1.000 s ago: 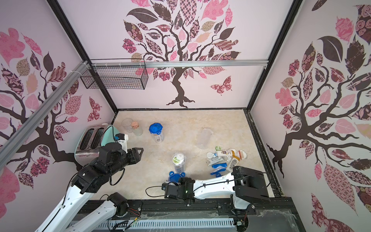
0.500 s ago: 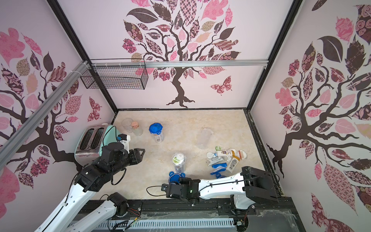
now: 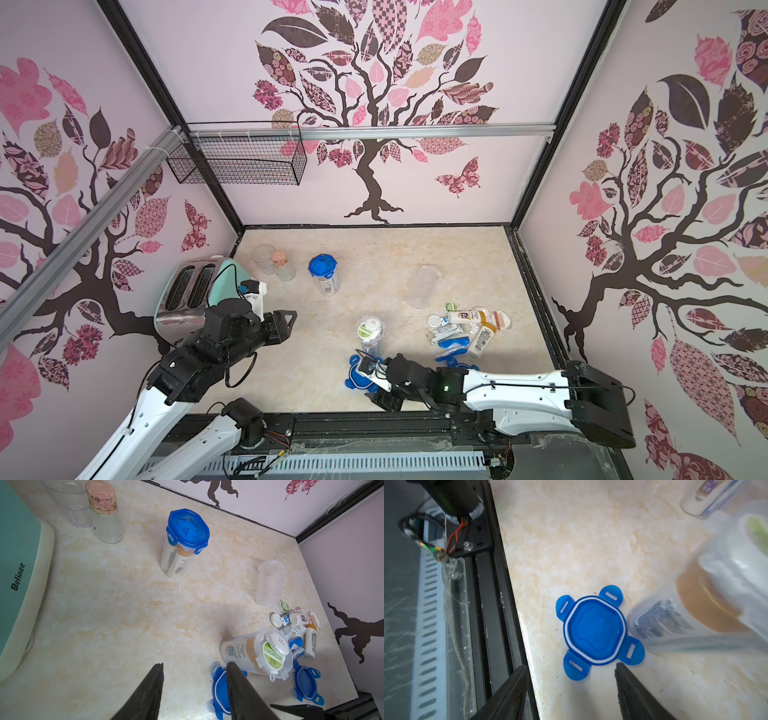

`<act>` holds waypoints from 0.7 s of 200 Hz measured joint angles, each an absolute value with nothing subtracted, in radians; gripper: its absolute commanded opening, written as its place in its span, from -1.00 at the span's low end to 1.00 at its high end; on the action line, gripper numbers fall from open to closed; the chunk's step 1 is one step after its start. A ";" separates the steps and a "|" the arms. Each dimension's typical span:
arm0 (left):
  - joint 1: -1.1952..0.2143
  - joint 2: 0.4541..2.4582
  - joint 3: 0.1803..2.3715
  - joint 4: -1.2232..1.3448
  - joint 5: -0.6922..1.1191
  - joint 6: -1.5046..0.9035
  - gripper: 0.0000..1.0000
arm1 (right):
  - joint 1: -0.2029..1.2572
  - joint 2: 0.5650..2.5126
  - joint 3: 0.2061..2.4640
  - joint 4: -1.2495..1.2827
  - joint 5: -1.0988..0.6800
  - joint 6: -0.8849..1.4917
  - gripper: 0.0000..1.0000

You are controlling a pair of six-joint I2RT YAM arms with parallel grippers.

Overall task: Take out toiletry kits
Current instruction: Place the lid at the center of the board, then pick up the container from the center of the board.

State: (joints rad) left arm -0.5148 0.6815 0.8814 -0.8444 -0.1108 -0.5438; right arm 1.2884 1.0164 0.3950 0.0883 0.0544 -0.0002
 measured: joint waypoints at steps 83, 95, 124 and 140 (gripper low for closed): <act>-0.515 0.688 0.867 -0.841 -0.096 -0.535 0.06 | 1.023 0.909 0.160 0.470 0.028 0.110 0.60; -0.515 0.690 0.867 -0.840 -0.092 -0.532 0.06 | 0.970 0.945 0.144 0.544 0.012 0.117 0.64; -0.515 0.698 0.867 -0.841 -0.088 -0.525 0.07 | 0.954 1.082 0.116 0.727 -0.031 0.105 0.76; -0.515 0.700 0.867 -0.840 -0.086 -0.523 0.07 | 0.954 1.179 0.116 0.833 -0.050 0.091 0.78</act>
